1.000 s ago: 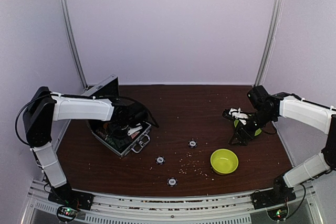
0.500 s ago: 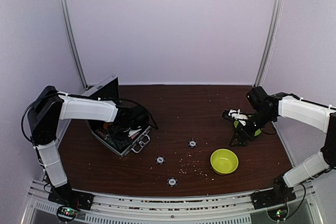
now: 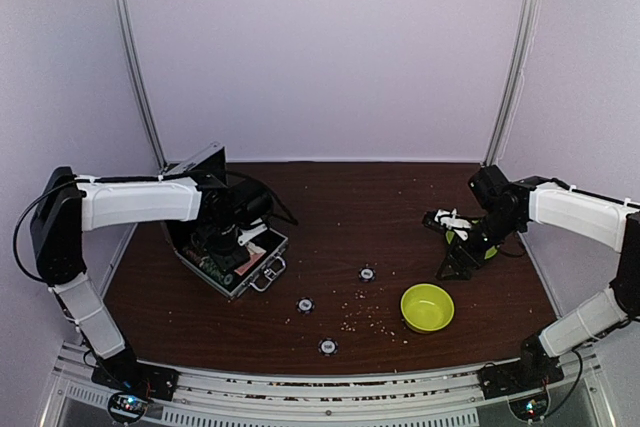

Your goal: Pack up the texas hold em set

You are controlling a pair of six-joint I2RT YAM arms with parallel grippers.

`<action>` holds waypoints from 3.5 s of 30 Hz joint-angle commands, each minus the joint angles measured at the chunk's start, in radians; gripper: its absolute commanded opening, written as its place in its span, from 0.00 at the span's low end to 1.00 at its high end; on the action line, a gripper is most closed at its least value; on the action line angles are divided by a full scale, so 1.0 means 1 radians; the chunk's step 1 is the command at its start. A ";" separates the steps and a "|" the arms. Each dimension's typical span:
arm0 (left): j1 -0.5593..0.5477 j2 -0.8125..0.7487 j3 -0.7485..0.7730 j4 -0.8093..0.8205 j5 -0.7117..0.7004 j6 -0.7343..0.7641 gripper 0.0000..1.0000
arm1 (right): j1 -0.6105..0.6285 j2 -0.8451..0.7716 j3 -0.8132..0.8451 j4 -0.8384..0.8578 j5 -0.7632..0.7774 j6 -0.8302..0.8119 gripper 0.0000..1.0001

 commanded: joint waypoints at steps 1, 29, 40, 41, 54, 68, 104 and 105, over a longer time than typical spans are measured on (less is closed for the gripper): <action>0.007 -0.040 0.059 0.026 0.078 -0.006 0.57 | 0.002 0.012 0.031 -0.010 0.005 -0.012 0.88; 0.007 0.373 0.360 0.251 0.314 -0.110 0.53 | 0.004 0.014 0.029 -0.012 0.017 -0.013 0.88; -0.059 0.334 0.249 0.268 0.486 -0.007 0.48 | 0.005 0.028 0.031 -0.013 0.019 -0.014 0.88; -0.067 0.325 0.234 0.268 0.495 -0.003 0.48 | 0.004 0.028 0.030 -0.013 0.019 -0.014 0.88; -0.155 0.213 0.077 0.268 0.589 0.042 0.47 | 0.007 0.039 0.035 -0.018 0.016 -0.014 0.89; -0.104 0.054 0.126 0.155 0.679 0.140 0.51 | 0.007 0.034 0.034 -0.019 0.014 -0.014 0.90; -0.055 -0.556 -0.136 0.359 0.053 -0.062 0.98 | 0.385 0.152 0.365 0.051 0.077 0.087 0.71; -0.047 -0.587 -0.154 0.376 0.049 -0.076 0.98 | 0.411 0.181 0.380 0.065 0.092 0.097 0.69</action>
